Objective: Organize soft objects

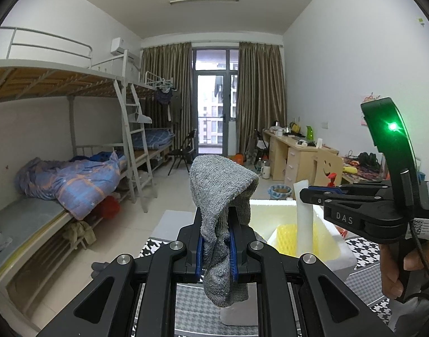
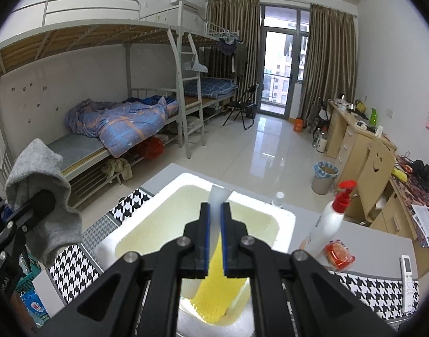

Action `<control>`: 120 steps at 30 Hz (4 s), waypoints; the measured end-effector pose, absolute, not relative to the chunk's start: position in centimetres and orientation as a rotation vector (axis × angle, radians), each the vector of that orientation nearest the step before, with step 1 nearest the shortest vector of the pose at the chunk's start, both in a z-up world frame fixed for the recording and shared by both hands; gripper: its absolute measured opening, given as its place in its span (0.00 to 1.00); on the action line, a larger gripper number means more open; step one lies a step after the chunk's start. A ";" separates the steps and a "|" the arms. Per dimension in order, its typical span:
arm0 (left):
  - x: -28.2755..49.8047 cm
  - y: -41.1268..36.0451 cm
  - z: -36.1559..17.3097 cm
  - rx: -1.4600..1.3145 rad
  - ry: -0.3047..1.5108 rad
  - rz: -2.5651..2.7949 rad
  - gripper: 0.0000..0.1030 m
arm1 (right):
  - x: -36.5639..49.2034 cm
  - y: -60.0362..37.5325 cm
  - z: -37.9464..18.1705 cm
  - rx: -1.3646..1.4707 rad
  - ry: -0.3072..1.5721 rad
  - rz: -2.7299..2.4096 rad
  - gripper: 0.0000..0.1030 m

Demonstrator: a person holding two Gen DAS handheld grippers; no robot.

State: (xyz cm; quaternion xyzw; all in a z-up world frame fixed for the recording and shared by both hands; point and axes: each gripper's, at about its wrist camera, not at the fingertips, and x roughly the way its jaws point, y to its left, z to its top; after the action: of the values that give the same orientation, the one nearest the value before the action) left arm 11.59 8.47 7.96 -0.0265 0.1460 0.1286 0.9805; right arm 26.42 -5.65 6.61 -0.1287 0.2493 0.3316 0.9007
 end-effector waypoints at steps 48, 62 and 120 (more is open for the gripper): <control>12.7 9.6 7.7 -0.072 0.327 0.230 0.15 | 24.6 -6.8 6.3 -0.273 0.505 0.732 0.93; 13.6 8.9 7.8 -0.052 0.320 0.177 0.15 | 24.6 -9.9 7.2 -0.236 0.463 0.680 0.93; 20.6 5.9 5.2 -0.022 0.479 0.088 0.87 | 25.9 -20.3 5.1 -0.064 0.512 0.516 0.93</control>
State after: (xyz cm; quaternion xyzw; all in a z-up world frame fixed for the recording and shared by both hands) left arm 20.56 5.86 5.23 -0.0111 0.2370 0.0434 0.9705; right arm 25.94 -20.32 5.09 -0.0315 0.2504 0.2524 0.9341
